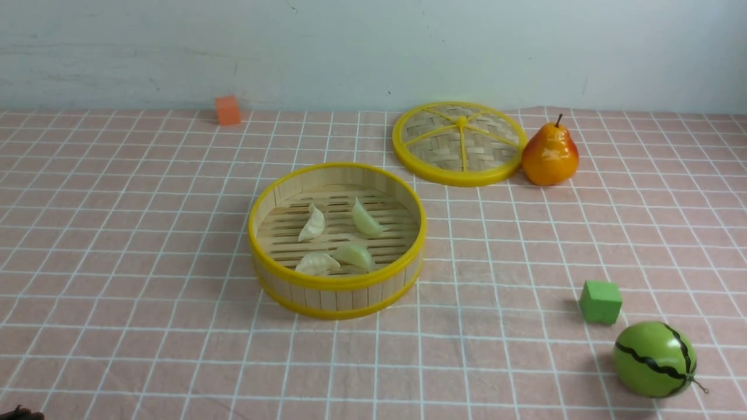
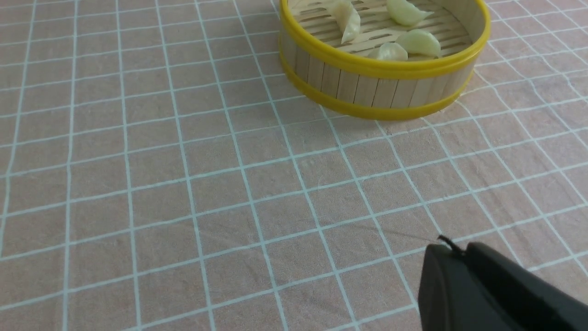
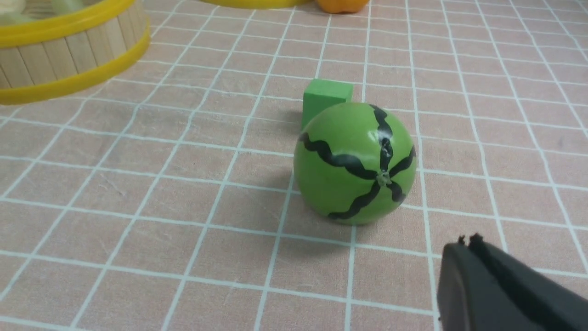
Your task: Put the dumplings into the steamer on the table with the pink tablecloth.
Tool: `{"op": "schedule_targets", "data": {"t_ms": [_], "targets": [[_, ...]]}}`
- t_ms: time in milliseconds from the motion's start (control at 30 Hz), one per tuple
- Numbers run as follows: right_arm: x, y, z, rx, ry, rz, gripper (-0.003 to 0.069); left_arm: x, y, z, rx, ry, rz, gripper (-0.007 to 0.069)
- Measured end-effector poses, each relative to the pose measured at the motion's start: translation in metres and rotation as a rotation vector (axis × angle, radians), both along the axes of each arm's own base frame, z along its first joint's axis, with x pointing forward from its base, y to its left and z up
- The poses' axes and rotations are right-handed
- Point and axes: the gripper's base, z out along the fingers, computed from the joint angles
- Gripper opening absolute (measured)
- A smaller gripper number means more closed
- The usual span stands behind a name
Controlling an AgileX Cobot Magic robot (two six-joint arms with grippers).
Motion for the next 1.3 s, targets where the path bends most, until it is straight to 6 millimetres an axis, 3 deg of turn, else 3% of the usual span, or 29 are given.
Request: {"op": "schedule_targets", "data": {"t_ms": [500, 733, 867, 967, 1300], "targets": [[0.000, 0.000, 0.000, 0.002, 0.002, 0.000, -0.0003, -0.002, 0.001, -0.004, -0.004, -0.018, 0.000, 0.0046], [0.000, 0.000, 0.000, 0.002, 0.002, 0.000, 0.0000, -0.015, 0.013, -0.038, -0.060, -0.159, 0.148, 0.0046], [0.000, 0.000, 0.000, 0.004, 0.002, -0.001, 0.0005, -0.008, 0.014, -0.057, -0.133, -0.174, 0.271, -0.0012], [0.000, 0.000, 0.000, 0.004, 0.002, -0.001, 0.0010, -0.003, 0.015, -0.076, -0.149, -0.191, 0.321, -0.0014], [0.000, 0.000, 0.000, 0.004, 0.002, -0.001, 0.0020, -0.004, 0.014, -0.096, -0.148, -0.066, 0.329, -0.0014]]}}
